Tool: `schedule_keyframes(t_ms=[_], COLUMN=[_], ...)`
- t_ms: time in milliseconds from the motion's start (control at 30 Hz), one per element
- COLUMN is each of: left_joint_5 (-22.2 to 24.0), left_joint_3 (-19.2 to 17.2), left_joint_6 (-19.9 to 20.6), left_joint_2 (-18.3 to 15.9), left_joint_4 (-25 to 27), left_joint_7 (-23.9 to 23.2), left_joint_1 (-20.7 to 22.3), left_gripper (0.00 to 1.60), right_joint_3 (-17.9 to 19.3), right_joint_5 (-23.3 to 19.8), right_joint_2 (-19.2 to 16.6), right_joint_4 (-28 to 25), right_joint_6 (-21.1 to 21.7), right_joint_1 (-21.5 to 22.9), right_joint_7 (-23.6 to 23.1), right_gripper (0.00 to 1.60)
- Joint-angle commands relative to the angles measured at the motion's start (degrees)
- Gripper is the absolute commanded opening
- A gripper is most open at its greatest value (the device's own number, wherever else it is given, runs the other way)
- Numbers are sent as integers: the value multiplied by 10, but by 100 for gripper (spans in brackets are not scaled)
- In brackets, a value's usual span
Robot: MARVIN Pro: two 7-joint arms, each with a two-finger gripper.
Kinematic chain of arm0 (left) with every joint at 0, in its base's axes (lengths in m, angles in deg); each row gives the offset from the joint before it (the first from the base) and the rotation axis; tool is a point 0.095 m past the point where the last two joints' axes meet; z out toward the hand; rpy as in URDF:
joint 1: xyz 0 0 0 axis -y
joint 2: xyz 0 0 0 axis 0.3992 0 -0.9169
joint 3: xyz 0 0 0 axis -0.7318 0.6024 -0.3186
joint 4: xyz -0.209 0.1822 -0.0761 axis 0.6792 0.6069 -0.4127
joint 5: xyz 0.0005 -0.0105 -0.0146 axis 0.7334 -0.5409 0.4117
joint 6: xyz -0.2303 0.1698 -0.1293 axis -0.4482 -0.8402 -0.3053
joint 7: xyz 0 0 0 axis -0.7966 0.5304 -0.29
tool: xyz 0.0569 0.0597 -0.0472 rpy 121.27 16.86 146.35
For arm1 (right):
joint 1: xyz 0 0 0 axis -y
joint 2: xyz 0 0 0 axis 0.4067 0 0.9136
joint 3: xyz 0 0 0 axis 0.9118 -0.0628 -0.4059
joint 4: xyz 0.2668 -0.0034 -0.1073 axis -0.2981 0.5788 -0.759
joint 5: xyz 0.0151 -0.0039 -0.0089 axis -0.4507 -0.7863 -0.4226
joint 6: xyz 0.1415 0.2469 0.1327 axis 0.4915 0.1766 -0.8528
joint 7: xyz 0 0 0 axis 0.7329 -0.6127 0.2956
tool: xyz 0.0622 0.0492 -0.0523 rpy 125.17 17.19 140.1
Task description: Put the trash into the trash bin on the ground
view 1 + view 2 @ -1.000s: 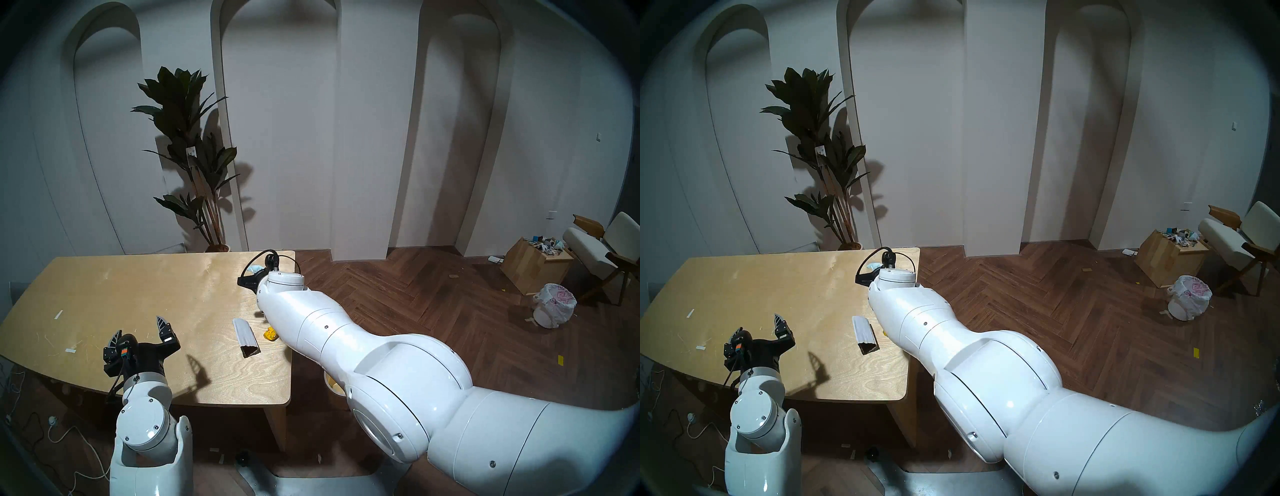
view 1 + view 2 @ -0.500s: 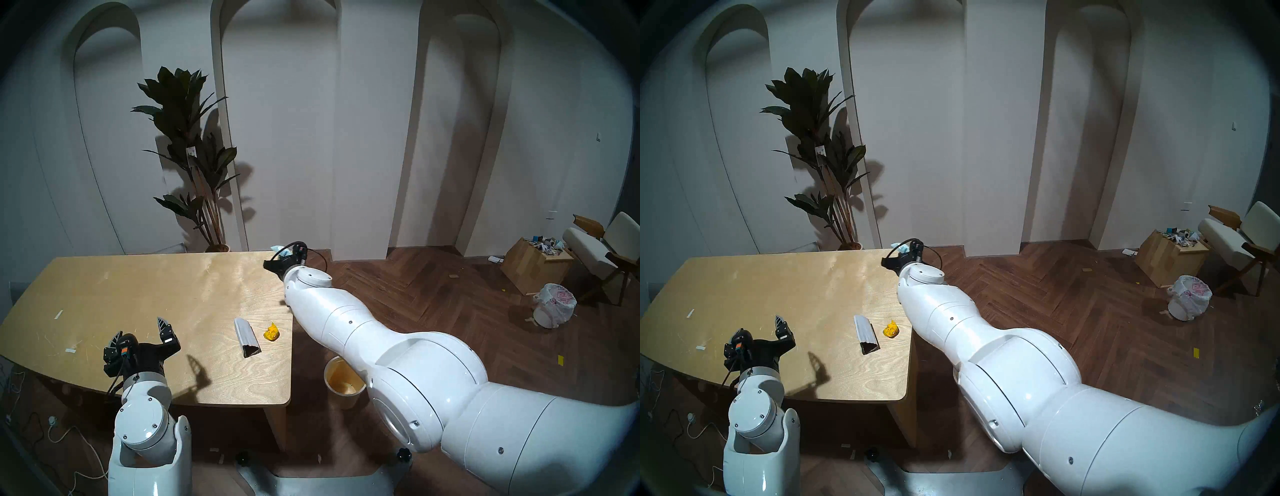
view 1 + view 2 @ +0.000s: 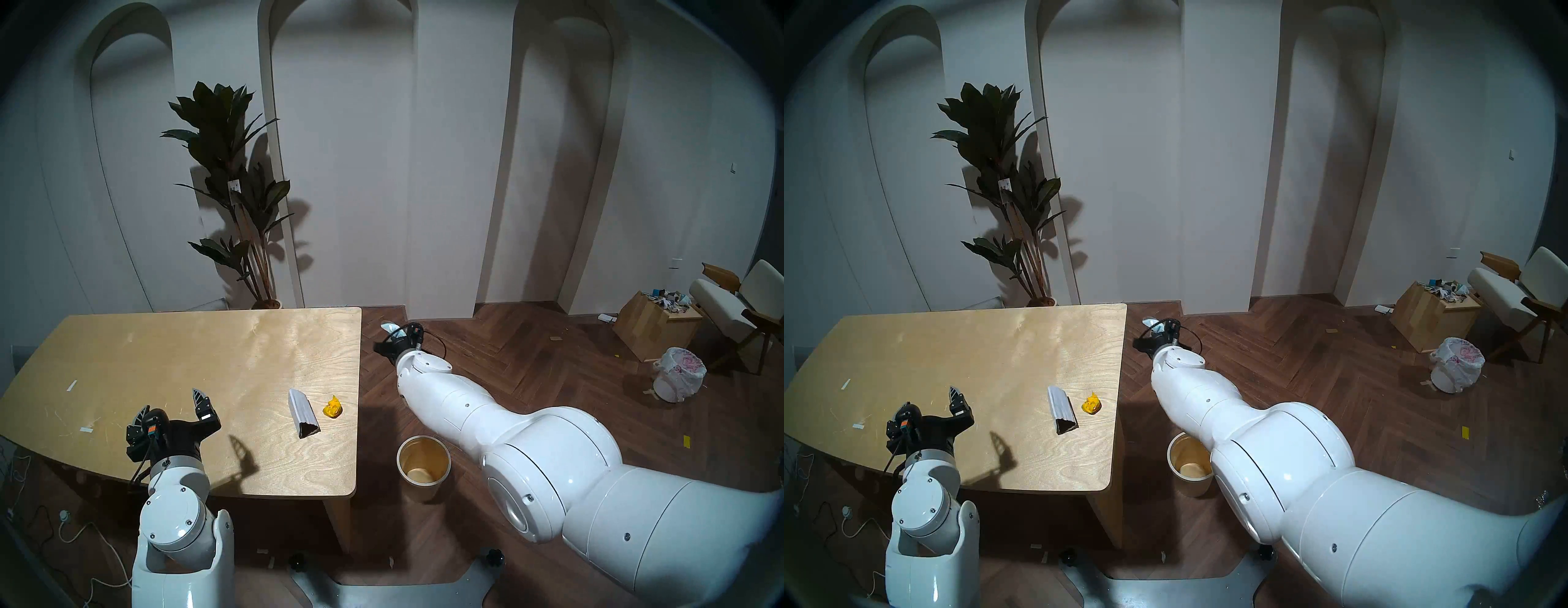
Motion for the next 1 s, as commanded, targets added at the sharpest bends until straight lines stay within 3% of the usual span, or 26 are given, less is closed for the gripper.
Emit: schedule_keyframes(t_ms=[0,967], left_joint_5=[1,0], left_joint_3=[-1,-1], left_joint_6=[-3,-3], left_joint_2=[-1,-2], left_joint_4=[13,10], left_joint_7=[-1,0], left_joint_1=[2,4], left_gripper=[160,160], right_joint_3=[1,-1], right_joint_5=[1,19], right_joint_2=[-2,-10], right_joint_4=[15,41], right_joint_6=[-22,-37], right_joint_1=[20,13], right_joint_7=[-2,41], right_gripper=[0,0])
